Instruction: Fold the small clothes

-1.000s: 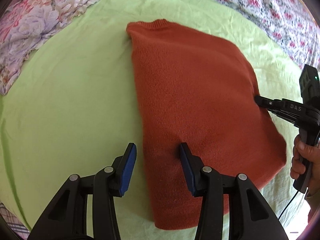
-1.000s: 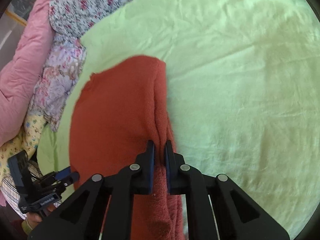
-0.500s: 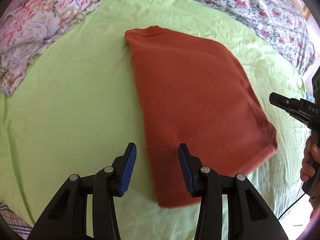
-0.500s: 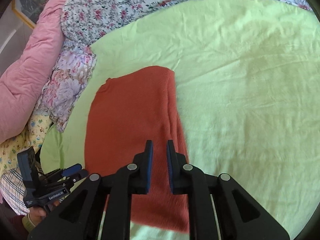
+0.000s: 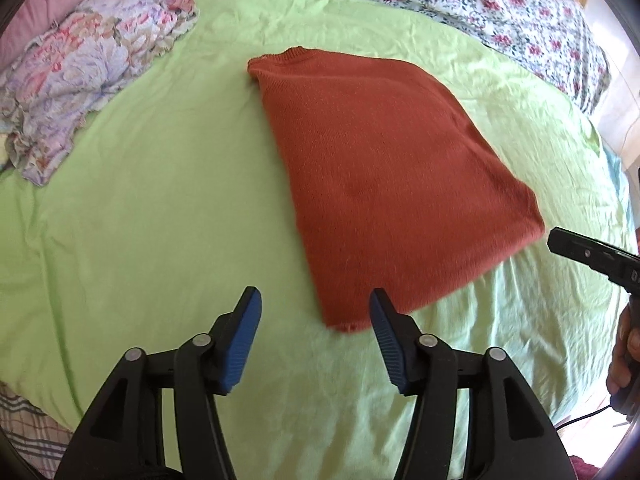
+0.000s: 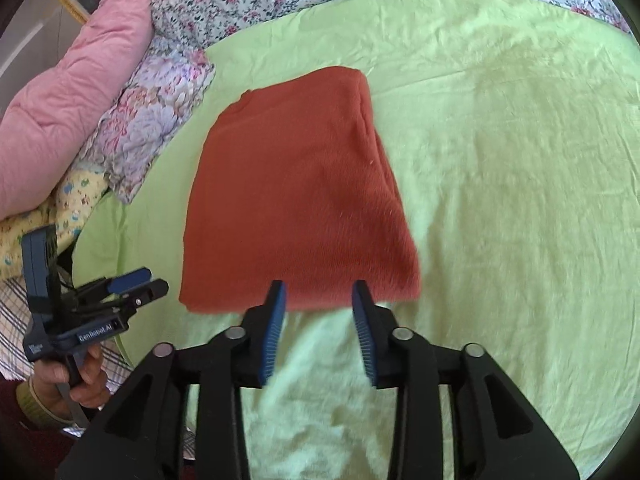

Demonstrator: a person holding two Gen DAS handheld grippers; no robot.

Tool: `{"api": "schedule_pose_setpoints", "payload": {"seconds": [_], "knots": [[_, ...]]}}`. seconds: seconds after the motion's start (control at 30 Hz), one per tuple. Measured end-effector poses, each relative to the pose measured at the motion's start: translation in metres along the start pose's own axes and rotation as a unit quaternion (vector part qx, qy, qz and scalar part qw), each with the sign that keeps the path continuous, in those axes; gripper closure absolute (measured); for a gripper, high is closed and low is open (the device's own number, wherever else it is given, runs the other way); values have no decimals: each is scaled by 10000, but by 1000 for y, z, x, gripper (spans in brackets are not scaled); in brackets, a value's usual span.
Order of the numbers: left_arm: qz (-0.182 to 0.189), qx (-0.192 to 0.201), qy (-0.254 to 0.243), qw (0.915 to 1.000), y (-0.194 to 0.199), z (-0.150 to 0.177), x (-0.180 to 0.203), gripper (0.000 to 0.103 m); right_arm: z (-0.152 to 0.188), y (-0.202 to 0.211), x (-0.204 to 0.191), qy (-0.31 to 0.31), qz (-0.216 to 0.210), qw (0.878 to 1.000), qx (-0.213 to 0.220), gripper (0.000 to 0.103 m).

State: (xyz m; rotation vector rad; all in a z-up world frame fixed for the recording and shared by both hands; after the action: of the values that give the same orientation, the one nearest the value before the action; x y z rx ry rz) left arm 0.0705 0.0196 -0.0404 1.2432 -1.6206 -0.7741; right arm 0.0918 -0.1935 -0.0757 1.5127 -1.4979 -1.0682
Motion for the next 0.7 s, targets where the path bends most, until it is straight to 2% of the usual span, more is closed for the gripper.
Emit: {"api": "schedule_pose_setpoints", "payload": {"seconds": [0.1,0.23,0.43,0.5,0.7], "knots": [[-115,72,-186,9997,8,7,5,37,13,4,-6,171,197,9996,64,48],[-168,112,-413,9989,17,18,8,34,27,11,-10,332,340,9987,155,36],[-362,177,-596,9974,29,35,4,29,50,20,-17,675,499,9961,281,27],[-367,184,-586,9974,33,42,0,24,59,21,-19,742,540,9954,276,26],[-476,155,-602,9969,38,49,-7,22,75,23,-28,954,608,9932,263,23]]}}
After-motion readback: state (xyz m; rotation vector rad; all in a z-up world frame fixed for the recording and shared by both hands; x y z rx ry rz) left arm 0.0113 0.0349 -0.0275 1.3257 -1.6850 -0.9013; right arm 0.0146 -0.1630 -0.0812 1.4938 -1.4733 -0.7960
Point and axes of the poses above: each gripper's, at about its wrist camera, not at the fingertips, and y roughly against the way its jaws point, x to its right, z to its underside, the point moved 9 cm from there along -y, roughly the way its jaws point, and after that the axes turned 13 degrees about z, right-handed, at the moved point
